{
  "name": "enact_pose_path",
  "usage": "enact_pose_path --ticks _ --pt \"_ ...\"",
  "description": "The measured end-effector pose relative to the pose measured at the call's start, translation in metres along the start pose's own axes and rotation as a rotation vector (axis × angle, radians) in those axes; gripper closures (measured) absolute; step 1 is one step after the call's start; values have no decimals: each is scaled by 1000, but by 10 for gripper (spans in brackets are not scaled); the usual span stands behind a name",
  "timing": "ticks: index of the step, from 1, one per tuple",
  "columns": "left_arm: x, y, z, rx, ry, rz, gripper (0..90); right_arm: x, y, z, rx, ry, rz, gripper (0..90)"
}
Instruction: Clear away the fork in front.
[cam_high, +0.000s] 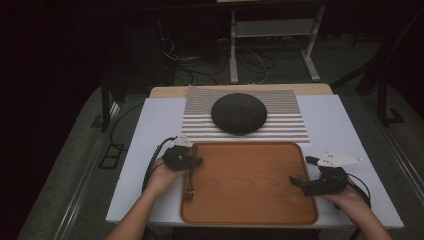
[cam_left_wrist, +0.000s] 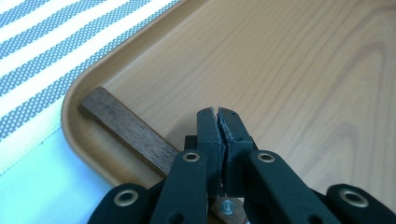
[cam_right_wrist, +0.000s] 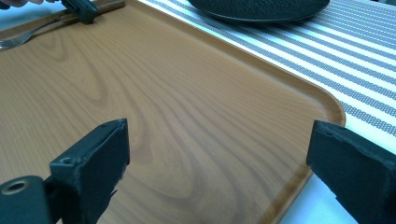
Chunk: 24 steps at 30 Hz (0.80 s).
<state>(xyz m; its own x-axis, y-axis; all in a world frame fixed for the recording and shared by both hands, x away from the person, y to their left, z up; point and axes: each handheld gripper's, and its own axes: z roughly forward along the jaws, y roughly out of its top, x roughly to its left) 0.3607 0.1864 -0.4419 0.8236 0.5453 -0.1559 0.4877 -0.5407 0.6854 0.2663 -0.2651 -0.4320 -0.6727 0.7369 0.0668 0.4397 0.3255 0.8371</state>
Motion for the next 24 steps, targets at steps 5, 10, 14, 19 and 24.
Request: enact_pose_path --ticks 5,10,14,19,24 --pt "1 0 0 -6 -7 5 831 0 0 -1 1 -1 0 61" --pt "-4 2 -7 -58 -3 20 690 -1 0 0 1 -1 2 61" --pt "-10 3 -16 -106 -15 20 574 0 0 0 1 0 3 61" --pt "-18 3 -31 -164 -43 7 400 -1 0 -1 -1 0 5 61" --pt "-27 -1 -44 -208 -34 19 266 -1 0 -2 -7 1 11 61"
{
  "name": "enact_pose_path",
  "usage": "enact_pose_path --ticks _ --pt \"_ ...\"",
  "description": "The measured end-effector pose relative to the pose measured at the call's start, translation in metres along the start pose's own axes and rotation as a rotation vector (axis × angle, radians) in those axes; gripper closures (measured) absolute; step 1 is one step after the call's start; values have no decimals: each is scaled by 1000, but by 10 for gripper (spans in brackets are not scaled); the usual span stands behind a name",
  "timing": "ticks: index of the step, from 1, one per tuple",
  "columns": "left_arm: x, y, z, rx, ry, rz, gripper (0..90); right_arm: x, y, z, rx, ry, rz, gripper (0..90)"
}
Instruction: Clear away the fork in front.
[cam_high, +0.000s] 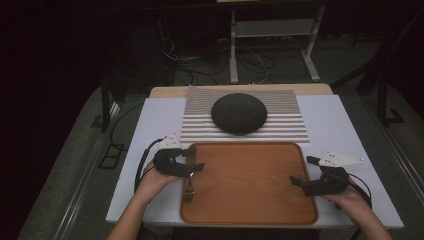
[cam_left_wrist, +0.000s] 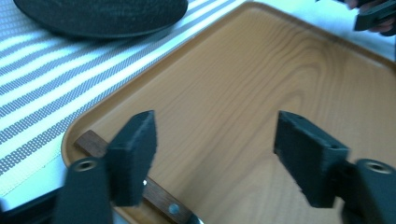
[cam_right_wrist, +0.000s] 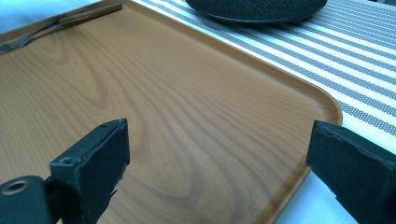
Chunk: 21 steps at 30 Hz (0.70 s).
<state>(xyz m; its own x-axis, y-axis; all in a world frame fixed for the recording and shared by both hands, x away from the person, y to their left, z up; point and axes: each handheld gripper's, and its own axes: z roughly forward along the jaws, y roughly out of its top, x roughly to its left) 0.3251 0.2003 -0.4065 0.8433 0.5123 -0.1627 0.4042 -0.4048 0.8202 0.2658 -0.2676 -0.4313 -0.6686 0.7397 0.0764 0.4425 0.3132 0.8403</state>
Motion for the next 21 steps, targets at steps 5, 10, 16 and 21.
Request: enact_pose_path --ticks 5,10,16,21 --pt "-3 -9 -11 -22 30 -8 166 1 0 0 -1 4 -3 61" --pt "-6 -19 -18 -30 56 3 115 2 0 0 0 11 -4 61" --pt "-4 -21 -15 -23 65 12 11 2 0 0 1 15 -5 61" --pt "-3 -25 -10 22 59 15 0 2 0 0 2 15 -6 61"
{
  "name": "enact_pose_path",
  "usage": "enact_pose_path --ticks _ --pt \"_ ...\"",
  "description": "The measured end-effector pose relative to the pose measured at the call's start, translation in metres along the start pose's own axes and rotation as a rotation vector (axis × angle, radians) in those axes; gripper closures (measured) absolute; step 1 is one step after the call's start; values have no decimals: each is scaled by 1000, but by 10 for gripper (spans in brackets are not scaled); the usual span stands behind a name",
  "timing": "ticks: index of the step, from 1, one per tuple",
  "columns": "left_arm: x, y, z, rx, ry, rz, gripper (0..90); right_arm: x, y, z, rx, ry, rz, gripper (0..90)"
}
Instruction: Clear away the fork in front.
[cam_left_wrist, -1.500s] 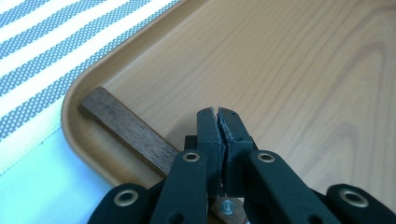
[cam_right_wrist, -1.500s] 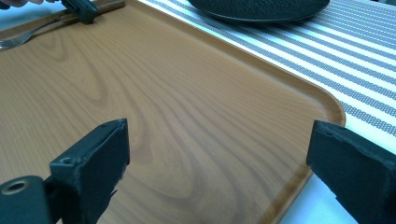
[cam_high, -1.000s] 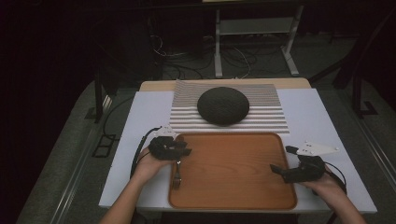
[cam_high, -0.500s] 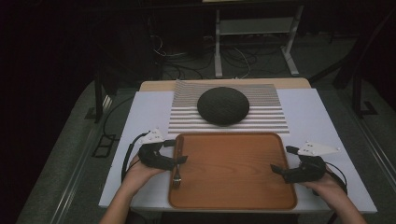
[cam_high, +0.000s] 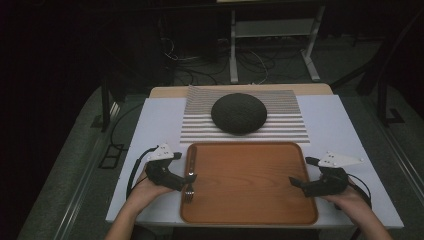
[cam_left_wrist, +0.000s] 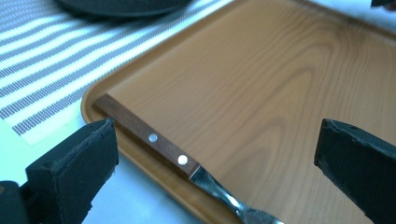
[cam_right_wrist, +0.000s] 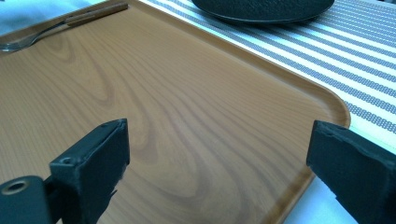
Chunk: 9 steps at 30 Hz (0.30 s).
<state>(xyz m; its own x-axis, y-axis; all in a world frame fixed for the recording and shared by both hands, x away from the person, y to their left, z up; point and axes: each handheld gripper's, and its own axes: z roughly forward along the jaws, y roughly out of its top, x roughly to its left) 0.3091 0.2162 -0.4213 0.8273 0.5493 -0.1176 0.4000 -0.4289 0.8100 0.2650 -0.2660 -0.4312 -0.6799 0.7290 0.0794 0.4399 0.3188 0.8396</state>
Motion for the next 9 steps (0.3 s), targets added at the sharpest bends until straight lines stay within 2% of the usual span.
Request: enact_pose_path --ticks 9 --pt "-1 1 0 -4 -6 10 0 0 0 0 0 -1 0 61"
